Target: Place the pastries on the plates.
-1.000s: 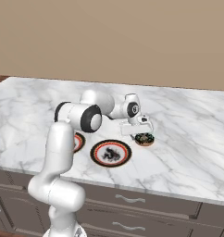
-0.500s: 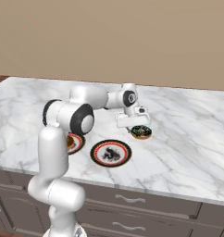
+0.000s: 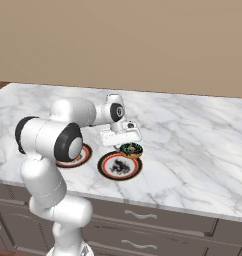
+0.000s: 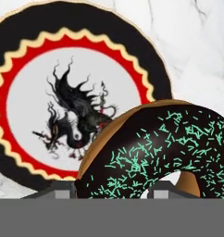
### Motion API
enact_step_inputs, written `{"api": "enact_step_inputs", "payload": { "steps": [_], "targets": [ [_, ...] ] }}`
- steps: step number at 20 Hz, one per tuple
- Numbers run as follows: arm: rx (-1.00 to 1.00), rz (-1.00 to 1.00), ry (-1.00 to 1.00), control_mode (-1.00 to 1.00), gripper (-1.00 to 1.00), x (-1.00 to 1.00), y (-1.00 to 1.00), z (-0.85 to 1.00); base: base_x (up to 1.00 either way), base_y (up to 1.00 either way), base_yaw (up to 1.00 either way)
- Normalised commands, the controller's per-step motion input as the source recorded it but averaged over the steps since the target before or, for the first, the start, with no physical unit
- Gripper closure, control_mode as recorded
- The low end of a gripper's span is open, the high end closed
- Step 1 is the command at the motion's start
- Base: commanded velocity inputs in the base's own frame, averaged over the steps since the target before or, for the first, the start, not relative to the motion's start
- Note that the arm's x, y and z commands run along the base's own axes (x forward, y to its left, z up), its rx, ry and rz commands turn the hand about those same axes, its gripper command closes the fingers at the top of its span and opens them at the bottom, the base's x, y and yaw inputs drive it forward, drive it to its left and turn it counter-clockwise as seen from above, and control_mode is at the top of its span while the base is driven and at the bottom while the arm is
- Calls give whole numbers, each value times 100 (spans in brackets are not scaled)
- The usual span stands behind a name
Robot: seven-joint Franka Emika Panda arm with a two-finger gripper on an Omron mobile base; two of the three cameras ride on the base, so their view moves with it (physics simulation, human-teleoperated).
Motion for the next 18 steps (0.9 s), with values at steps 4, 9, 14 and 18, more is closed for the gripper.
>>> {"api": "enact_step_inputs", "payload": {
  "steps": [4,9,14,18],
  "targets": [
    [0,1,-1,-100,100,-16,4,0,0,0,0],
    [0,-1,-3,-100,100,0,24,-4,0,0,0],
    [0,-4,-3,-100,100,15,43,-2,0,0,0],
    [0,4,-2,-100,100,28,-12,-9,0,0,0]
  ]
}}
